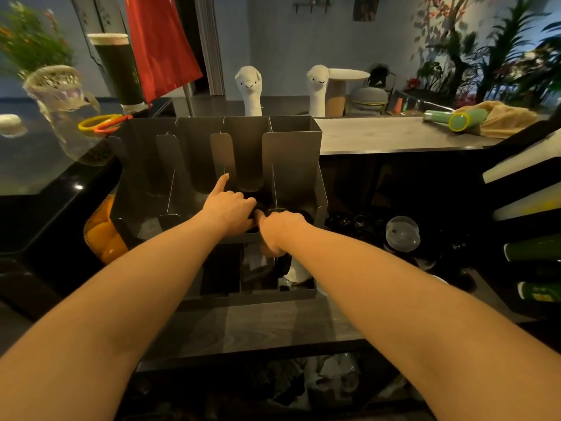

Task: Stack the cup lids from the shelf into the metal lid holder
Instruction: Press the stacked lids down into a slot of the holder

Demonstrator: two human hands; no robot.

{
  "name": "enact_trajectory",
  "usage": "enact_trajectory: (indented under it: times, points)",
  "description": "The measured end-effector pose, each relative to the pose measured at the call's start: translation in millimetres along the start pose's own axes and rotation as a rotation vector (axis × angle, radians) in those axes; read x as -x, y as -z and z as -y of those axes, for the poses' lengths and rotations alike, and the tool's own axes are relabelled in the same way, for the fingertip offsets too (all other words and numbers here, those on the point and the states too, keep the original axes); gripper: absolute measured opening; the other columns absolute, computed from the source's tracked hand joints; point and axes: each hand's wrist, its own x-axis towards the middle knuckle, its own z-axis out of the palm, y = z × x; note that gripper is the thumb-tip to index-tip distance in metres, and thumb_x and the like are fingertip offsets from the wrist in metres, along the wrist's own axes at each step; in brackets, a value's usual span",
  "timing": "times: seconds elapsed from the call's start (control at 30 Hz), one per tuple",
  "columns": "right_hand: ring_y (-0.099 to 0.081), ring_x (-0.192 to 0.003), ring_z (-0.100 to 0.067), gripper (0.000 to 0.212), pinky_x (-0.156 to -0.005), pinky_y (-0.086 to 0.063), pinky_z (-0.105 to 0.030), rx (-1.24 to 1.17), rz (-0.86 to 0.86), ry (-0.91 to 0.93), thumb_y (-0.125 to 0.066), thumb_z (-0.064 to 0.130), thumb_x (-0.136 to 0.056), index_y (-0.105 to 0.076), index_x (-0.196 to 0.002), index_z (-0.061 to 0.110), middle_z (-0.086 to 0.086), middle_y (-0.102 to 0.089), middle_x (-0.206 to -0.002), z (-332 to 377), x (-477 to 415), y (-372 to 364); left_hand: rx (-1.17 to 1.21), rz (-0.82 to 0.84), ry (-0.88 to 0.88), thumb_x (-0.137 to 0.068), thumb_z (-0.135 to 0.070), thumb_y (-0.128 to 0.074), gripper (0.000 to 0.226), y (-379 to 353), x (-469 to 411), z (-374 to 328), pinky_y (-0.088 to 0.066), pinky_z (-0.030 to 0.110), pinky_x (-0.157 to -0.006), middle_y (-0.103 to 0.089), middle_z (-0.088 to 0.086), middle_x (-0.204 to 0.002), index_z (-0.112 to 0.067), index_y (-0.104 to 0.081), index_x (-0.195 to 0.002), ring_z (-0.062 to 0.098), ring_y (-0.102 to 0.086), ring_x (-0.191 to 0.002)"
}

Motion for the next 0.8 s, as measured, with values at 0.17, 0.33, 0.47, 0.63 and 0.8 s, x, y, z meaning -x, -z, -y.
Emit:
enact_trajectory:
  times: [0.17, 0.33, 0.47, 0.63, 0.8]
  points:
    - [-0.054, -0.116, -0.035, 0.08, -0.079, -0.041, -0.041, 0.052, -0.073, -0.03, -0.058, 0.018, -0.096, -0.007, -0.158, 0.012, -0.015, -0.052, -0.132, 5.4, -5.7, -6.7, -0.021, 0.007, 0.017, -0.1, -0.048, -0.04, 0.033, -2.6, 1.1, -2.1, 0.006, 0.056, -0.121, -0.068, -0.008, -0.108, -0.034, -0.064, -0.118, 0.018, -0.062, -0.114]
    - [-0.054, -0.117, -0.034, 0.08, -0.076, -0.04, -0.04, 0.046, -0.109, -0.091, -0.065, 0.018, -0.091, -0.018, -0.155, 0.012, -0.013, -0.053, -0.131, 10.6, -5.5, -8.4, -0.023, -0.052, 0.033, -0.101, -0.045, -0.041, 0.033, -8.9, 6.1, -3.6, 0.003, 0.057, -0.121, -0.068, -0.012, -0.087, -0.032, -0.07, -0.095, 0.014, -0.065, -0.106]
    - [-0.057, -0.111, -0.032, 0.07, -0.072, -0.041, -0.038, 0.011, -0.084, -0.12, -0.066, 0.019, -0.09, -0.029, -0.149, 0.013, -0.012, -0.054, -0.125, 12.4, -7.4, -12.3, -0.032, -0.076, 0.064, -0.1, -0.05, -0.043, 0.036, -11.0, 7.3, -6.2, 0.004, 0.056, -0.121, -0.065, -0.014, -0.076, -0.032, -0.071, -0.087, 0.012, -0.066, -0.101]
    - [-0.054, -0.118, -0.037, 0.079, -0.082, -0.043, -0.043, -0.094, 0.026, -0.133, -0.059, 0.011, -0.094, -0.012, -0.157, 0.018, -0.016, -0.051, -0.131, 8.3, -12.1, -15.4, -0.002, 0.013, -0.015, -0.099, -0.051, -0.043, 0.033, -4.8, 5.4, -0.9, 0.014, 0.056, -0.119, -0.068, -0.015, -0.084, -0.033, -0.071, -0.1, 0.012, -0.063, -0.108]
    - [-0.055, -0.111, -0.035, 0.074, -0.078, -0.04, -0.043, -0.107, 0.029, -0.136, -0.061, 0.012, -0.093, -0.019, -0.154, 0.017, -0.015, -0.053, -0.127, 9.9, -10.8, -10.6, 0.094, -0.048, -0.065, -0.096, -0.04, -0.048, 0.025, 2.0, 13.7, 0.5, 0.011, 0.053, -0.12, -0.061, -0.015, -0.071, -0.031, -0.065, -0.08, 0.012, -0.064, -0.097]
